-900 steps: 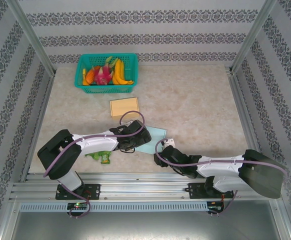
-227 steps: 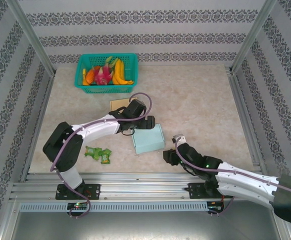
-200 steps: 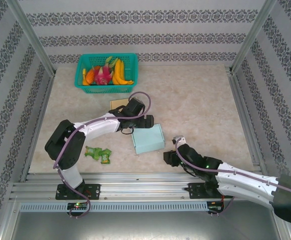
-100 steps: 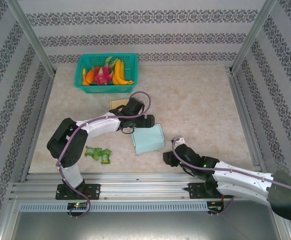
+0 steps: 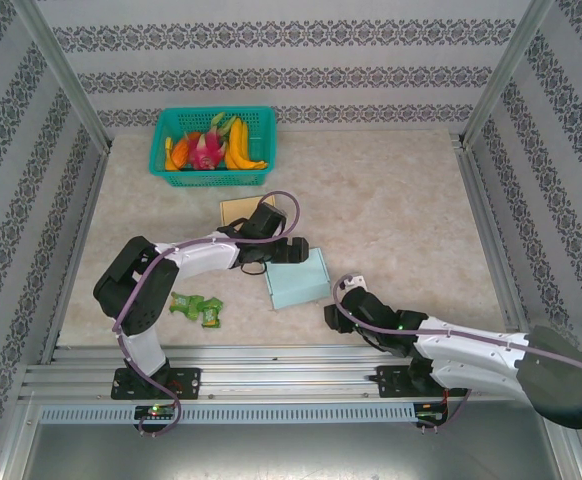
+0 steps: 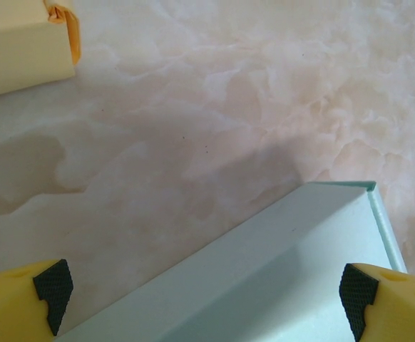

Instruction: Fold the paper box

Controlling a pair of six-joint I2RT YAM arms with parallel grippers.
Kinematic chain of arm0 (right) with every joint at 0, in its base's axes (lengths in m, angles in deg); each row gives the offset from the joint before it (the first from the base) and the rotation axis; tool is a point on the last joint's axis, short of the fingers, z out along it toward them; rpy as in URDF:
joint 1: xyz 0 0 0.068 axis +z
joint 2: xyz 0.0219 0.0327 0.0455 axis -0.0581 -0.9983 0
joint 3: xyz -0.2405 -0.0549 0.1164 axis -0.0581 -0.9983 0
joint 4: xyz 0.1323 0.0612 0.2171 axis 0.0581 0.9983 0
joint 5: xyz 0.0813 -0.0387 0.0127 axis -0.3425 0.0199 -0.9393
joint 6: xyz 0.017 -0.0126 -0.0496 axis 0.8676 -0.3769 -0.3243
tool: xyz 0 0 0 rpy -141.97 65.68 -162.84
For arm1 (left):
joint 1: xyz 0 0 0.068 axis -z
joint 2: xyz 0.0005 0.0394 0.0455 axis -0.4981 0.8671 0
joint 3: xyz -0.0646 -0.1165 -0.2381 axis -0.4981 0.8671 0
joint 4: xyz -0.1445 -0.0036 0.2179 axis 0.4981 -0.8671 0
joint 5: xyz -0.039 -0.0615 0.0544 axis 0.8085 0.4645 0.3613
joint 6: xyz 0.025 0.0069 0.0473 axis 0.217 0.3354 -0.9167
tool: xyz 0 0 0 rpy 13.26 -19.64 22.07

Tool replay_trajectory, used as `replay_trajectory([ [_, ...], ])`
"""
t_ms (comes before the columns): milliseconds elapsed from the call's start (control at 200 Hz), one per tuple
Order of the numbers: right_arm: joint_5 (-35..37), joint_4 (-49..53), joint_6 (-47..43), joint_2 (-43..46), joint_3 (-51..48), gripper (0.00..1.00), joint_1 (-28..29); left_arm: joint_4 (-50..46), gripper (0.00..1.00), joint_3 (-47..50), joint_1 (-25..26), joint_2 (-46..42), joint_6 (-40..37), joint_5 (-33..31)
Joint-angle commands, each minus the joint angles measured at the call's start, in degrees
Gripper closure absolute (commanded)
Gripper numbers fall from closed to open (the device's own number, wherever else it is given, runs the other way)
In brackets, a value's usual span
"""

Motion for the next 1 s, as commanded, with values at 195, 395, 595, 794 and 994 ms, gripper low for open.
replay_trajectory([
  [195,1.83,-2.63,-2.15,-4.34,2.86,0.56,-1.21,2.59,0.01,4.81,-0.54,-2.46,3.27,2.86],
  [395,0.72,-4.13,-3.35,-8.48,4.92,0.56,-2.79,3.91,0.02,7.82,-0.38,-4.38,4.73,3.63],
  [595,-0.68,-5.54,-4.87,-13.04,8.41,0.56,-4.84,5.96,0.02,11.60,0.04,-7.42,6.48,4.27],
  [794,-2.65,-5.85,-6.48,-15.59,11.63,0.56,-8.13,7.34,0.02,14.74,0.88,-9.89,8.10,4.60],
  [994,-4.20,-5.65,-7.86,-18.05,14.61,0.56,-10.83,7.83,0.02,16.38,2.53,-12.32,9.40,4.93],
])
